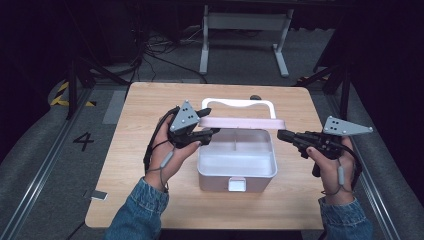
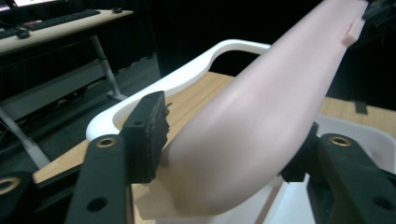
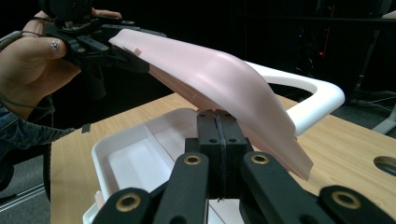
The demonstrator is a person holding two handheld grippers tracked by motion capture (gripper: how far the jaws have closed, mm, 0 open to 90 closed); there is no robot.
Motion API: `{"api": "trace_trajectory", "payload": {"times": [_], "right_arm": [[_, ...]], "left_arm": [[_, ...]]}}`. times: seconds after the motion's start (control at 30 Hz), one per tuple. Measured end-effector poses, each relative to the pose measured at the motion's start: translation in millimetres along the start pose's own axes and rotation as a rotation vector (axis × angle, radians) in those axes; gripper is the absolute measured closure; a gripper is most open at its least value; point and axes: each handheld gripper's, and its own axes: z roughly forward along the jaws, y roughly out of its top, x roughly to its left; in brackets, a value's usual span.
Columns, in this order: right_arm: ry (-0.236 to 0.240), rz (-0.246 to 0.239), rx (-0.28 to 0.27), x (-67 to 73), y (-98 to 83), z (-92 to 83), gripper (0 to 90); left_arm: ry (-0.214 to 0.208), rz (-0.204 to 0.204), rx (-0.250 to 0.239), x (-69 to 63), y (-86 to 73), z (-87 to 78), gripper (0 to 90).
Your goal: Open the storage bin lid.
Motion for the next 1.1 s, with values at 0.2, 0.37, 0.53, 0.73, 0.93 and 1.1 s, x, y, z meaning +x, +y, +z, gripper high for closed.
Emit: {"api": "trace_trajectory", "payload": {"times": [0.2, 0.37, 0.53, 0.73, 0.93, 1.1], "right_arm": [[-0.001, -0.001, -0.002, -0.2, 0.1, -0.4, 90.0], [-0.017, -0.004, -0.002, -0.4, 0.3, -2.5, 90.0], [-0.010, 0.001, -0.010, 0.9, 1.0, -6.2, 80.9], [-0.036, -0.029, 0.006, 3.4, 1.2, -15.7, 77.1], [-0.067, 0.005, -0.004, -2.2, -4.2, -32.4, 73.7], [-0.085, 0.020, -0.012, -3.7, -6.9, -39.8, 73.6]], "left_arm": [[0.006, -0.019, -0.019, 3.0, 0.0, -1.4, 50.9], [0.020, -0.010, -0.027, 5.2, 0.1, -1.8, 54.6], [0.020, -0.030, -0.036, 10.4, 1.0, -0.3, 57.4], [0.011, -0.046, -0.023, 15.7, 5.6, 1.7, 58.7], [-0.003, -0.087, -0.011, 23.2, 9.9, 4.6, 58.8], [0.006, -0.109, -0.016, 32.8, 13.9, 11.2, 59.6]]}}
